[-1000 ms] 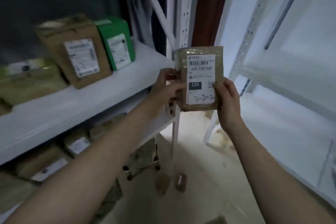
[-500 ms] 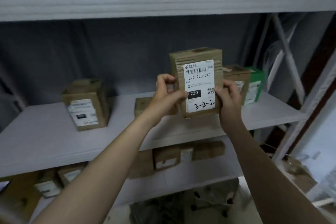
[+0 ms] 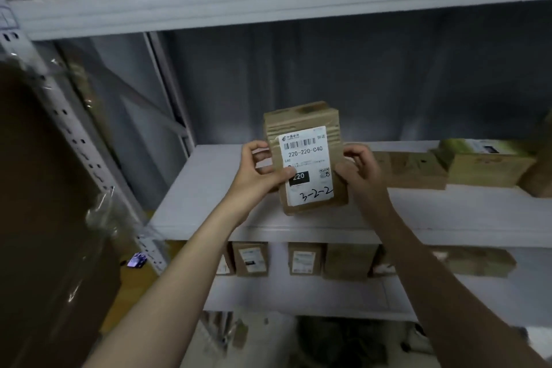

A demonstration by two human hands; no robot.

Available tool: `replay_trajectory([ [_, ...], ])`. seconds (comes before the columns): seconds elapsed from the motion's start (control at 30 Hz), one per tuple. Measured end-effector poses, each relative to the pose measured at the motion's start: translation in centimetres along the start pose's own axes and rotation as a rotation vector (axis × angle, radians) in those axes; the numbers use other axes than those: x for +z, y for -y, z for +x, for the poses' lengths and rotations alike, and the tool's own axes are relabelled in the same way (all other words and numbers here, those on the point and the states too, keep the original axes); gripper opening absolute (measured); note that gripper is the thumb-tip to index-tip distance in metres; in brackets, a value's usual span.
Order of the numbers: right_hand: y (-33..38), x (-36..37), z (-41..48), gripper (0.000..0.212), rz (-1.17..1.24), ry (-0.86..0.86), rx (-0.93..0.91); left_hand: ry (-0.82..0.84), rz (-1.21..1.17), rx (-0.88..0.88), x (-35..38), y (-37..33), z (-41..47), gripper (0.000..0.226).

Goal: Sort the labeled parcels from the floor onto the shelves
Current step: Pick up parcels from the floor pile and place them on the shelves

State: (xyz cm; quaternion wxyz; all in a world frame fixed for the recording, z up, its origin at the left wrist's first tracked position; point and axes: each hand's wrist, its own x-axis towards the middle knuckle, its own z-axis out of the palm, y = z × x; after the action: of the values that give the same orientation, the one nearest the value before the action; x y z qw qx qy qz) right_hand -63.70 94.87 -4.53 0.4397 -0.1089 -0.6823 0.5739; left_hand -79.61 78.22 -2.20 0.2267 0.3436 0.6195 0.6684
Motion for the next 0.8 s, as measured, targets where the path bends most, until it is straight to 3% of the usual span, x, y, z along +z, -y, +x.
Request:
replay_trajectory([
  [0.27, -5.7, 5.4, -2.4, 0.013, -0.061, 0.209, 0.28, -0.062, 0.114, -0.051, -10.0, 5.8, -2.0, 0.083],
  [0.43, -7.0, 5.4, -2.8, 0.02, -0.184, 0.274, 0.366, -0.163, 0.101, -0.091, -13.4, 7.4, -1.6, 0.083],
  [0.6, -7.2, 7.1, -2.2, 0.018, -0.15, 0.398, 0.393, -0.123, 0.123, -0.104, -14.1, 8.5, -0.9, 0.088],
  [0.8, -7.5, 10.1, -1.9, 0.018, -0.149, 0.595, 0.443, -0.146, 0.229, -0.093, -14.9, 10.2, 0.8, 0.07],
])
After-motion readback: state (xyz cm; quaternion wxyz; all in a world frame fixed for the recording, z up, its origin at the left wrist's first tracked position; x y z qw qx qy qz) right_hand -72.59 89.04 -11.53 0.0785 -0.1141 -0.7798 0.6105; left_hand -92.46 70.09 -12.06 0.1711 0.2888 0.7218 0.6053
